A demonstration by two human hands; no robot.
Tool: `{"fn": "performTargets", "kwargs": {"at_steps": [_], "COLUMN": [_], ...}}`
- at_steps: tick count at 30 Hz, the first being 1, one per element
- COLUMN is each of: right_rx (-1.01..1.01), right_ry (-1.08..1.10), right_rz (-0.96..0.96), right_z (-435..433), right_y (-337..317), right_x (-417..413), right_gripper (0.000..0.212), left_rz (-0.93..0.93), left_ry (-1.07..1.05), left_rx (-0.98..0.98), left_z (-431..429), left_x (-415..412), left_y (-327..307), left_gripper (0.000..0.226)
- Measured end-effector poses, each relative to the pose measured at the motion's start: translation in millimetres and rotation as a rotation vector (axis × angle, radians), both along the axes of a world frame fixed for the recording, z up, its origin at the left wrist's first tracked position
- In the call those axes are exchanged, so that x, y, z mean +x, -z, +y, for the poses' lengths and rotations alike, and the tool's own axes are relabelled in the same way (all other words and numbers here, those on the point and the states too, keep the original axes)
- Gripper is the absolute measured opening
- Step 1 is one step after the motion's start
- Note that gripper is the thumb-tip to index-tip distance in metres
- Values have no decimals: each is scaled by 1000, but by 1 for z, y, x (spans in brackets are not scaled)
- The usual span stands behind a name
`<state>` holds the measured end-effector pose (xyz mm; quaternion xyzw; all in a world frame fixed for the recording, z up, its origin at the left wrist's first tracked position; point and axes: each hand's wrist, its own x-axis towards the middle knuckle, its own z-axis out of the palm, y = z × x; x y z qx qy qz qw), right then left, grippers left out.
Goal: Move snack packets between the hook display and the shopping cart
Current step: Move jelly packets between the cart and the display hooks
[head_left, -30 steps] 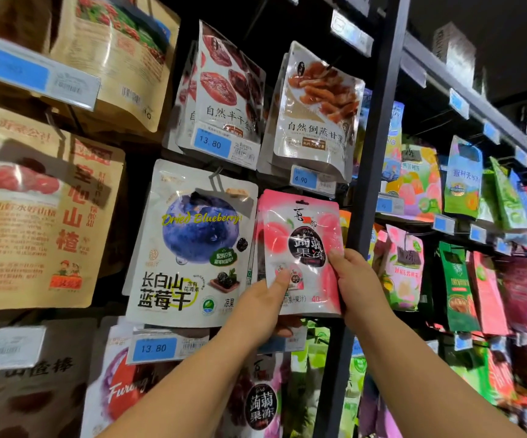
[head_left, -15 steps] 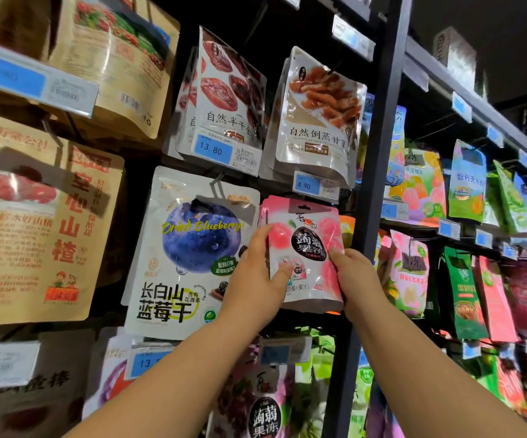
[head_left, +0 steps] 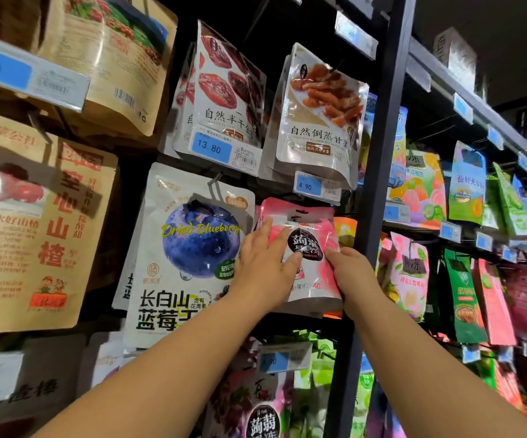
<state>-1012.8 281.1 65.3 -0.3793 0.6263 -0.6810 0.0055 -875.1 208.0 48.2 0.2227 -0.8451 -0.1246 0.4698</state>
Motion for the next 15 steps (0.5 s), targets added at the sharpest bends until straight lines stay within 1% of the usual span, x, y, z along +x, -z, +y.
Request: {"fn": "performTargets", "kwargs": {"at_steps": [2, 4, 8, 15], "right_rx": [-15, -38, -45, -41], "right_ry": [-15, -20, -6, -55], "right_rz": [18, 14, 13, -57], "right_z": [5, 8, 9, 13], "right_y": [-1, 0, 4, 1], "right_x": [5, 7, 2, 2], "right_gripper": [29, 21, 23, 20], "left_rz": [12, 43, 54, -40], "left_ry": [18, 36, 52, 30], "left_rx": [-9, -11, -29, -35], "left_z": [-2, -3, -4, -7], "left_x": [0, 0, -1, -9], "left_y": [-6, -15, -30, -44], "left_gripper": [56, 54, 52, 57]}}
